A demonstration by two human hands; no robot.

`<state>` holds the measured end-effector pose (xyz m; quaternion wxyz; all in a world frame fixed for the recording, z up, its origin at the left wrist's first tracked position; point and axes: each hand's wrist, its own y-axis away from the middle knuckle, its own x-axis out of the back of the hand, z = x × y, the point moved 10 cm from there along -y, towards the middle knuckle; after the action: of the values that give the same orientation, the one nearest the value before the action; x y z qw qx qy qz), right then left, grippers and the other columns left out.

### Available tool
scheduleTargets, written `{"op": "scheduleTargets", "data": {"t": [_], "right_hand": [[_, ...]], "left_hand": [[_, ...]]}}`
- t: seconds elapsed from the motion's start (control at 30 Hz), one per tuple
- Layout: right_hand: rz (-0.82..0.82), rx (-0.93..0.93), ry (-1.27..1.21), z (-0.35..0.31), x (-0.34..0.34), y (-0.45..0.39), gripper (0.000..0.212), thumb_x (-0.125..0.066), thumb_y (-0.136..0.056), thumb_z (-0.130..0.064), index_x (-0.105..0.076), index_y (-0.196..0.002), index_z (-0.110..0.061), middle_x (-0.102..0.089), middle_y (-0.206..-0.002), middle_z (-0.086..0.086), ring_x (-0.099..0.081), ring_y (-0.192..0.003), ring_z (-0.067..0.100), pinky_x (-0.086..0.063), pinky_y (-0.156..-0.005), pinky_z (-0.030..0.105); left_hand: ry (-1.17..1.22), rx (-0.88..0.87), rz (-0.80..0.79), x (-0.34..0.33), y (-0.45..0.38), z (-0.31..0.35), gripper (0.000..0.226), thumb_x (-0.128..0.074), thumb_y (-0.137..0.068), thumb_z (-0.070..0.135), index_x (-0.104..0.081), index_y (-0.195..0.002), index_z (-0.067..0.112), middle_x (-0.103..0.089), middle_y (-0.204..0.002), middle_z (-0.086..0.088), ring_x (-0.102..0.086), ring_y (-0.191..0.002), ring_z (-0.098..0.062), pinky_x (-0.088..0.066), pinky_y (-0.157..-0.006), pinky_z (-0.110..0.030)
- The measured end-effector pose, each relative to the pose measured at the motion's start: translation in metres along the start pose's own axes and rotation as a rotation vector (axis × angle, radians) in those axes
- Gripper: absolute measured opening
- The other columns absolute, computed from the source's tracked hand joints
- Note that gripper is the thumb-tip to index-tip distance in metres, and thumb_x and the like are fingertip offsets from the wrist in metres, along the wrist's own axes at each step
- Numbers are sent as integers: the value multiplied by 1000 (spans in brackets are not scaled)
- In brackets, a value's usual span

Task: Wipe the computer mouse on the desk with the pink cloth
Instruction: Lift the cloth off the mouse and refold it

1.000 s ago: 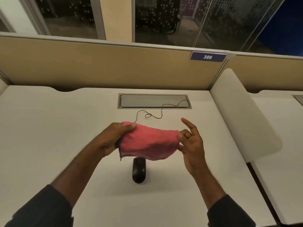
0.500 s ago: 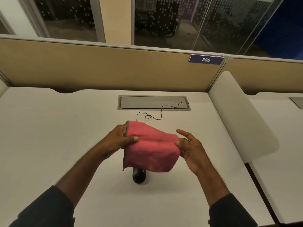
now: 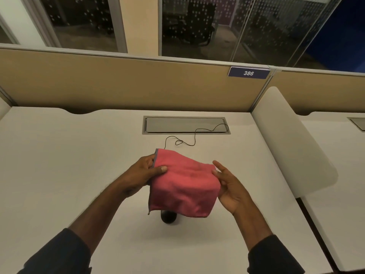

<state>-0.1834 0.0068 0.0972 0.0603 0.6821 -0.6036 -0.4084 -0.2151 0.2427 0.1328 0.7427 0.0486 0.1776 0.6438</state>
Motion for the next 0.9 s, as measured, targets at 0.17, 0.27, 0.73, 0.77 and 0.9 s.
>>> {"op": "scheduleTargets", "data": {"t": [0.17,0.27,0.73,0.77,0.9], "right_hand": [[-167,-345,104,51,-23,11,45,-69,-89,-27,-62,-125,-1,-66,-120,22,-67,-99,32,-57,-82,42],[-56,-189,95,30,-17,-2,46,-67,-86,-6,-58,-132,-4,-65,-124,19,-64,-99,26,-54,-88,36],[-383,1093,337,-164,-104,127,63,-59,-81,7,-49,-139,-16,-69,-74,5,-60,-73,16,-51,-78,32],[-369,1089,333,-164,-106,127,72,-48,-77,18,-49,-140,-17,-67,-67,3,-58,-68,16,-49,-77,32],[-285,1098,323,-165,-104,119,74,-34,-73,29,-58,-128,-14,-66,-65,1,-60,-68,16,-50,-81,33]], "left_hand": [[61,14,6,2,-6,-9,44,-76,-86,25,-62,-127,18,-72,-118,-10,-70,-108,-27,-59,-84,-33],[37,51,54,12,-7,-16,36,-77,-85,27,-69,-118,15,-75,-111,-10,-72,-98,-22,-58,-76,-29],[-186,-772,-87,-19,76,203,35,-52,-71,2,-78,-80,23,-72,-87,-19,-68,-80,-30,-53,-70,-32],[-225,-777,-104,-22,75,206,38,-48,-66,0,-77,-76,21,-69,-88,-27,-67,-79,-41,-52,-67,-41],[-266,-776,-57,-19,61,202,51,-34,-57,-14,-72,-67,18,-64,-81,-32,-58,-79,-51,-45,-68,-41]]}}
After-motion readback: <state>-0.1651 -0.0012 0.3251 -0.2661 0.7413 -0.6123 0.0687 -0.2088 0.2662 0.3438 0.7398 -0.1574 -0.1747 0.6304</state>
